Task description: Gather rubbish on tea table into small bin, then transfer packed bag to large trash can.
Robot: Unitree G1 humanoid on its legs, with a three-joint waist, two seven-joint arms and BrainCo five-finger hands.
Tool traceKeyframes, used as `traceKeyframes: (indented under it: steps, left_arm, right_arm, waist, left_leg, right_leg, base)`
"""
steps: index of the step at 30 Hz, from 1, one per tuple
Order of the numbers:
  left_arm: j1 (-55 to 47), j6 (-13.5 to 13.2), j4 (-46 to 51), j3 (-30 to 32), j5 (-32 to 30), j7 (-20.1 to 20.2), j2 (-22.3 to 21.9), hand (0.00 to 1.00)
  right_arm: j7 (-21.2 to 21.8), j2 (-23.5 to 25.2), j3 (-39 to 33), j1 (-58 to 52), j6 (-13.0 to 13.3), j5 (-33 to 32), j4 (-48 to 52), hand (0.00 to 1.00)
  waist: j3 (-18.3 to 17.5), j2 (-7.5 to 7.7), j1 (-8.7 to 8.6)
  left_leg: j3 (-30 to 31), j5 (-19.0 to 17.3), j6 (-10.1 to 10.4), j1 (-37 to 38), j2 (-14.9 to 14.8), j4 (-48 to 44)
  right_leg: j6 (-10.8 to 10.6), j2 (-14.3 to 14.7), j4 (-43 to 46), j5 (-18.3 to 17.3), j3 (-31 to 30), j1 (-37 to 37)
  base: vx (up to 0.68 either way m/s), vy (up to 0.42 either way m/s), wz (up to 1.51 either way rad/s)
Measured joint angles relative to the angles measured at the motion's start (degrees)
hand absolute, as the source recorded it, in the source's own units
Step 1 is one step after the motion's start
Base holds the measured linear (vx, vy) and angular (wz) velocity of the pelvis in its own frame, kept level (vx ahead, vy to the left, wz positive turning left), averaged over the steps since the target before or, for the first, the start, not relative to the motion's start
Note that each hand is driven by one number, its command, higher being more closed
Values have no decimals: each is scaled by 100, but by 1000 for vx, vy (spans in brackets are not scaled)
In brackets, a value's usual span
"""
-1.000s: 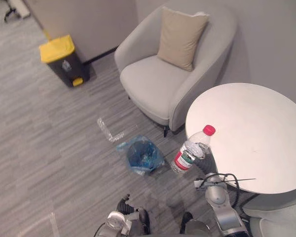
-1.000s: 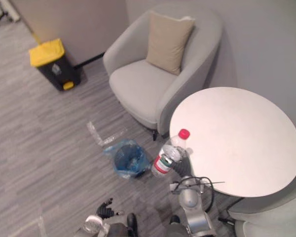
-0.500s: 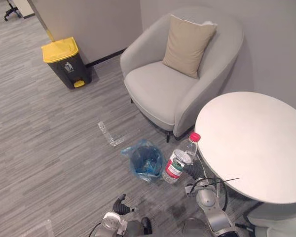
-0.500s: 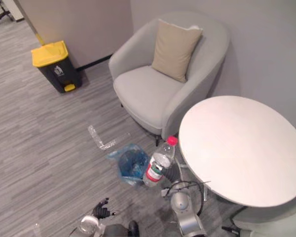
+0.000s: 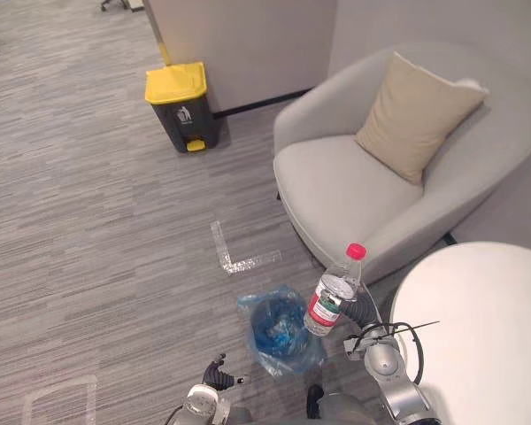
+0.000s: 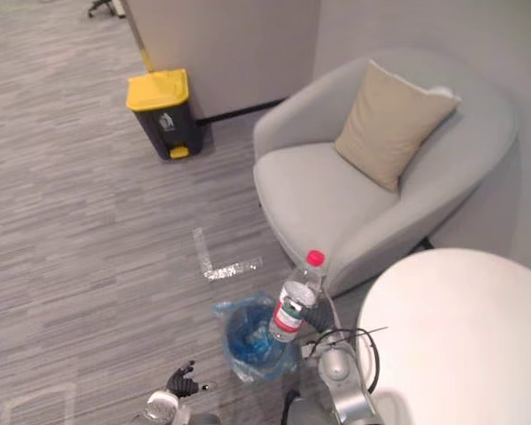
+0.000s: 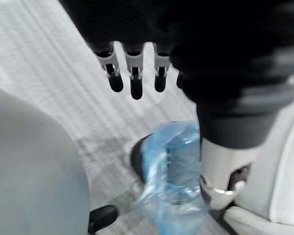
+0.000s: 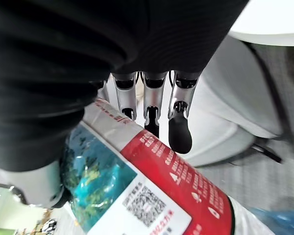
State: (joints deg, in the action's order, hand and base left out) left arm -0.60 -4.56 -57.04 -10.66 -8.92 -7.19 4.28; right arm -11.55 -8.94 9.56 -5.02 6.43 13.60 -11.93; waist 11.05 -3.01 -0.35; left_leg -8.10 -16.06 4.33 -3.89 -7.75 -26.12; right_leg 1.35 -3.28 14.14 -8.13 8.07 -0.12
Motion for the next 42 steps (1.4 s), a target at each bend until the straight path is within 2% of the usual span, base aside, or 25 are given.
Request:
traceKeyframes:
  steps: [1,2,3,4,6,12,16,17,18,21,22,24,25,27,30,36,42]
  left_arm:
    - [-13,1,53,-1,2,-6,9,0]
    - [-14,-1,54,1,10,-1,0,0]
    - [0,7,81,-6,4,-20,19,0]
    - [5,6,80,-41,5,-12,90,0]
    - [8,1,79,-56,4,-18,131,0]
    - [3,6,8,-54,-2,-24,184,0]
    - [1,19,-45,-52,3,-30,163,0]
    - [294,7,-43,-37,72,-81,177,0]
    - [392,-3,-38,-27,176,-156,188,0]
    - [504,-22,201,165,339,-166,216,0]
    - [517,-24,236,204,356,-168,223,0]
    - [704,-28,361,350,636,-298,327,0]
    - [937,-28,424,456,808,-363,366,0]
    - [1168,-30,483,537,906,-419,398,0]
    - [1390,-29,594,781,964,-554,379,0]
    - [2060,-91,1100,1389,1172,-666,127,0]
    - [2455,-139,1482,1651,1426,-782,101,0]
  right_arm:
    - [-7,-15,0,21,3,1,2,100]
    - [-9,-16,-5,18,1,2,-10,100]
    - [-21,52,-21,7,-25,7,-12,100]
    - [-19,129,22,-14,-7,16,0,100]
    - [-18,180,32,-23,-8,47,0,100]
    - [10,165,133,-58,-9,232,-1,100]
    - [8,53,309,20,-18,427,-63,100]
    - [-30,-337,618,844,-39,434,-628,100]
    - [-37,-421,717,1087,-56,434,-740,100]
    - [-34,-585,827,1460,-69,432,-758,100]
    - [-34,-609,860,1542,-68,430,-763,100]
    - [-64,-804,984,2097,-65,414,-774,100]
    - [-92,-1010,964,2417,-75,388,-792,100]
    - [-112,-1196,959,2616,-117,388,-816,100]
    - [-246,-1339,961,2836,-151,372,-787,100]
    - [-462,-1343,969,3910,-257,99,-757,100]
    - [-685,-1296,949,4959,-262,-110,-841,100]
  waist:
    - [30,-34,7]
    - [31,-50,10]
    - [25,48,62]
    - [19,102,41]
    - [11,120,37]
    - [-6,94,8]
    - [19,1,-24]
    - [414,-121,-50]
    - [528,-136,-50]
    - [969,-180,-34]
    - [1011,-192,-32]
    - [1108,-180,-4]
    - [1360,-189,22]
    - [1576,-170,106]
    - [1610,-141,133]
    - [1767,4,339]
    - [1905,101,451]
  left_leg:
    - [-72,327,-50,-81,-127,513]
    - [-43,287,90,-60,-115,545]
    - [-84,288,94,33,74,568]
    - [-80,286,90,17,213,571]
    - [-72,289,80,27,326,571]
    - [-75,309,-19,279,357,846]
    - [-242,349,-46,256,272,991]
    - [-371,339,-54,-597,147,291]
    - [-375,325,-78,-904,118,108]
    - [-367,186,-138,-1240,80,-134]
    - [-369,149,-140,-1359,49,-234]
    - [-385,94,-172,-2307,-54,-756]
    - [-367,124,-198,-2672,-59,-904]
    - [-345,189,-225,-2951,-62,-980]
    - [-218,296,-253,-3596,-71,-1149]
    - [-18,545,-284,-4902,-161,-1378]
    - [140,684,-279,-5625,-145,-1470]
  right_leg:
    - [-170,-28,70,-101,-29,26]
    - [-276,-18,90,-169,-69,35]
    - [-417,-136,43,-252,-213,40]
    - [-479,-260,-100,-231,-277,63]
    - [-569,-362,-245,-172,-311,144]
    - [-578,-337,-253,-164,-430,207]
    - [-576,-207,-11,-163,-680,-105]
    - [-473,-143,722,-83,-901,-1124]
    - [-479,-129,855,-49,-932,-1422]
    - [-497,-101,943,-40,-982,-1726]
    - [-498,-88,984,-40,-985,-1818]
    - [-553,-69,1345,-7,-1050,-2722]
    - [-609,-81,1383,53,-1047,-3027]
    - [-606,-97,1420,137,-1029,-3272]
    - [-599,-136,1541,214,-902,-3820]
    - [-514,-112,1669,422,-688,-4957]
    - [-480,-146,1878,429,-550,-5624]
  base:
    - [66,213,-11]
    - [80,241,-18]
    - [41,184,-11]
    - [46,228,-8]
    - [43,205,2]
    - [19,22,-8]
    - [-53,-40,-38]
    - [-287,-16,-72]
    - [-356,-3,-55]
    - [-225,22,-7]
    - [-308,45,-22]
    - [-356,52,-18]
    - [-209,24,2]
    - [-229,17,11]
    - [-166,3,18]
    - [-77,-17,9]
    - [-17,14,12]
